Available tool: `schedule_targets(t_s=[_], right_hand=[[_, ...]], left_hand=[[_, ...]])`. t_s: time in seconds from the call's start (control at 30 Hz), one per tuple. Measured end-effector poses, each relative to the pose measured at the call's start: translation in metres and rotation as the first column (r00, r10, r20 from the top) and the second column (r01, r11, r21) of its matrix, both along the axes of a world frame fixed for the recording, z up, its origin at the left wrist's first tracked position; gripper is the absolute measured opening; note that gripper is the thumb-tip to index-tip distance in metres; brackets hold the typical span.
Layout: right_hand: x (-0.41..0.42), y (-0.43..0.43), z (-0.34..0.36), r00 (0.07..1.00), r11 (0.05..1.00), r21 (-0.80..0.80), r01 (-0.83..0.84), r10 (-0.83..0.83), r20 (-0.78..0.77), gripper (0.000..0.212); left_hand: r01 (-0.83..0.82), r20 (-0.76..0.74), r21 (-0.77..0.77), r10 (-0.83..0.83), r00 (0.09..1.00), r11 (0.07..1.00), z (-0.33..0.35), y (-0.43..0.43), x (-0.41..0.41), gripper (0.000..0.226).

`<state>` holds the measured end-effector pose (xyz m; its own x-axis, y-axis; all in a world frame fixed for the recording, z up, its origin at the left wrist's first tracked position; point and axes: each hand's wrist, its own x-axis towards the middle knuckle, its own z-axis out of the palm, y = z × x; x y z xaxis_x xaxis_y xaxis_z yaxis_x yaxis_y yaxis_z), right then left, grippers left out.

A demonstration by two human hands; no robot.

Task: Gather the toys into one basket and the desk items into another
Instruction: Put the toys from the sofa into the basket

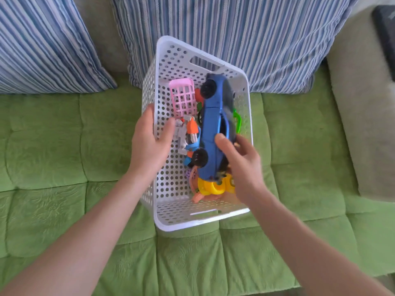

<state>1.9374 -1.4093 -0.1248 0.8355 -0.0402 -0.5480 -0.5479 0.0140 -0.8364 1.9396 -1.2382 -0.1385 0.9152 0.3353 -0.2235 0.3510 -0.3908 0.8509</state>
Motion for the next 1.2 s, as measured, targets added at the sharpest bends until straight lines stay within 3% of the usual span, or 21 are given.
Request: schedule_targets(t_s=[0.13,0.3,0.4,0.47,0.6,0.77,0.87,0.93,1.03,1.13,1.2], right_hand=[[-0.031,0.036,-0.011,0.971,0.935,0.352,-0.051,0.129,-0.201,0.021],[-0.046,0.057,-0.040,0.894,0.898,0.440,-0.014,0.208,-0.396,0.028],[-0.048,0.062,-0.054,0.904,0.949,0.309,-0.059,0.182,-0.388,0.024],[-0.048,0.069,-0.060,0.933,0.980,0.091,-0.176,0.196,-0.300,0.027],[-0.046,0.086,-0.063,0.945,0.917,-0.270,-0.295,0.238,-0.224,0.055],[-0.040,0.099,-0.067,0.874,0.772,-0.416,-0.480,0.382,-0.301,0.060],[-0.030,0.092,-0.056,0.834,0.707,-0.443,-0.551,0.483,-0.267,0.045],[-0.020,0.080,-0.043,0.888,0.758,-0.479,-0.443,0.444,-0.120,0.028],[0.005,0.054,-0.031,0.965,0.832,-0.535,-0.148,0.239,0.104,0.020],[0.030,0.022,-0.035,0.973,0.781,-0.621,0.061,0.093,0.213,0.023],[0.042,0.000,-0.045,0.980,0.732,-0.673,0.104,0.041,0.196,0.029]], left_hand=[[-0.029,-0.008,-0.110,0.028,1.000,0.994,0.007,0.002,-0.003,0.048],[-0.055,-0.013,-0.271,0.054,0.998,0.961,0.001,0.006,-0.008,0.047],[-0.024,-0.003,-0.266,0.024,1.000,0.964,-0.003,0.009,-0.008,0.048],[0.035,0.020,-0.228,-0.032,0.999,0.973,-0.006,0.010,-0.007,0.052],[0.005,0.001,-0.194,-0.005,1.000,0.981,-0.015,0.015,-0.005,0.069],[-0.060,-0.011,-0.226,0.059,0.998,0.972,-0.016,0.018,-0.008,0.068],[-0.095,-0.024,-0.216,0.092,0.995,0.972,-0.020,0.024,-0.010,0.064],[-0.118,-0.042,-0.210,0.111,0.993,0.971,-0.022,0.029,-0.010,0.062],[-0.112,-0.051,-0.186,0.104,0.993,0.976,-0.024,0.033,-0.011,0.060],[-0.119,-0.065,-0.166,0.110,0.992,0.979,-0.025,0.035,-0.011,0.060],[-0.129,-0.081,-0.158,0.118,0.990,0.979,-0.026,0.036,-0.010,0.059]])
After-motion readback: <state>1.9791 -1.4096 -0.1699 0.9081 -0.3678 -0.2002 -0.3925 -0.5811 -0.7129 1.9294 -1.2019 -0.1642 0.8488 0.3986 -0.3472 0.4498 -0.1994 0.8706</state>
